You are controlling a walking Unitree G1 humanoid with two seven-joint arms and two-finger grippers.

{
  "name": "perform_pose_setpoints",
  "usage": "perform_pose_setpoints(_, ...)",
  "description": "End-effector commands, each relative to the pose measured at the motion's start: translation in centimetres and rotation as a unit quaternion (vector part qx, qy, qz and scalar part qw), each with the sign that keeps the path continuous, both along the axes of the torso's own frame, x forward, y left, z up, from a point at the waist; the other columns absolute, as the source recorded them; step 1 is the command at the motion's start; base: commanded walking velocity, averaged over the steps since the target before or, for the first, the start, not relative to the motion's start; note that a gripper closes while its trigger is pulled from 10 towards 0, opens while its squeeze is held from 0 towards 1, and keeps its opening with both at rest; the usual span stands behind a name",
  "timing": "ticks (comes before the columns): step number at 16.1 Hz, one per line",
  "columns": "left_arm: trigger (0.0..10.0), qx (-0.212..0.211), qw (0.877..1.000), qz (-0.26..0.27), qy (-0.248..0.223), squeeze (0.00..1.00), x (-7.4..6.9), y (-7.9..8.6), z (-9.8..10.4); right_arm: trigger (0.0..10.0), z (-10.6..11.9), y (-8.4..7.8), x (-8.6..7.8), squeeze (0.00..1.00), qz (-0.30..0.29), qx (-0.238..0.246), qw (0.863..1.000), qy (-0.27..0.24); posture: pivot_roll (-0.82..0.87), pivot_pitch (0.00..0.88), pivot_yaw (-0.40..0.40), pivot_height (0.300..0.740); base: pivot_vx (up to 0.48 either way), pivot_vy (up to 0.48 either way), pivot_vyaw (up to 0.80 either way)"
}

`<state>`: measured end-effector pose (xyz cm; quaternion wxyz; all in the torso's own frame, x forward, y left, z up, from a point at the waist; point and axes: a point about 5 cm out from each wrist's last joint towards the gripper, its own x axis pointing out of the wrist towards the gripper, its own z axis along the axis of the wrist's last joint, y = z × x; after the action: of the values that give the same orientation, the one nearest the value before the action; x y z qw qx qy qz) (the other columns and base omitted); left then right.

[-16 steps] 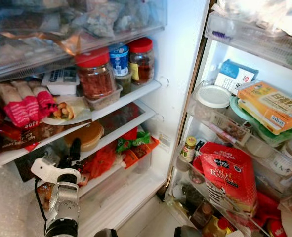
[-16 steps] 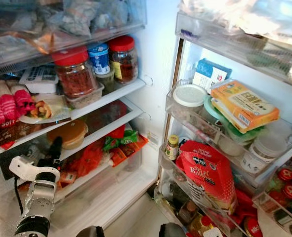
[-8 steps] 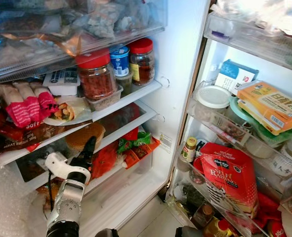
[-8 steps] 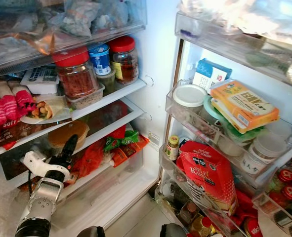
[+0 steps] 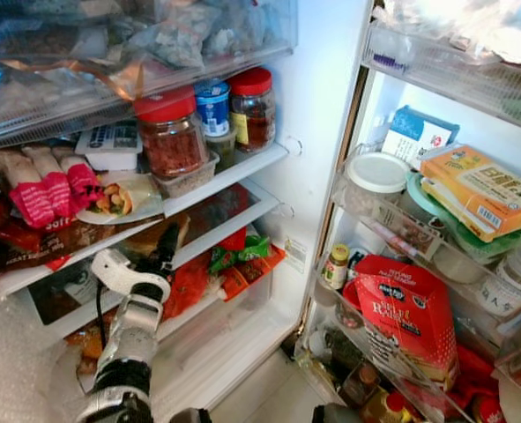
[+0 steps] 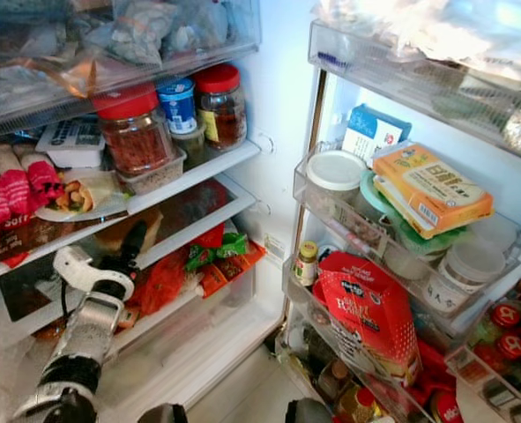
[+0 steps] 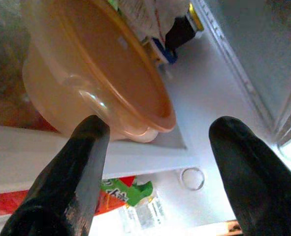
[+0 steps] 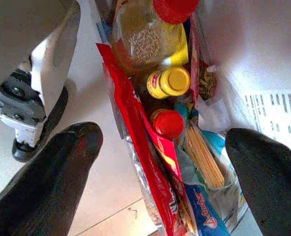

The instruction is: Restocking fridge

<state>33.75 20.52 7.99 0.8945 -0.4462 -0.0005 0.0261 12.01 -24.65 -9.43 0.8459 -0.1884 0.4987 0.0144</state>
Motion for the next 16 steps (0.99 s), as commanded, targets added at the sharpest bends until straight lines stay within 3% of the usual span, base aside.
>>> perform_pose_setpoints(1,10.0,0.014,1.000,-0.005,0.005,0.00,0.1,-0.2,-0.2,10.0,-0.1,0.0,-0.1,0.00,-0.004,-0.001,1.000,0.004,-0.20,0.000,-0.017,0.631,0.000,0.000,0.00)
perform_pose_setpoints(5,10.0,0.025,0.999,-0.010,0.028,0.00,-0.1,-0.5,-1.3,10.0,-0.2,0.2,-0.3,0.00,-0.002,0.003,1.000,0.004,-0.19,0.000,-0.009,0.631,0.000,0.000,0.00)
perform_pose_setpoints(9,10.0,0.116,0.992,-0.050,0.004,0.00,-0.9,-0.8,-1.3,10.0,-0.3,0.8,-0.3,0.00,-0.001,0.007,1.000,0.004,-0.17,0.000,0.007,0.631,0.000,0.000,0.00)
perform_pose_setpoints(13,10.0,0.207,0.976,-0.065,-0.024,0.00,-3.0,-0.1,-1.0,10.0,-0.3,1.4,0.3,0.00,0.000,0.011,1.000,0.000,-0.15,0.000,0.020,0.631,0.000,0.000,0.00)
perform_pose_setpoints(16,10.0,0.316,0.944,-0.085,-0.034,0.00,-4.7,-0.6,-0.7,10.0,-0.3,1.7,0.6,0.00,0.000,0.013,1.000,-0.004,-0.14,0.000,0.030,0.631,0.000,0.000,0.00)
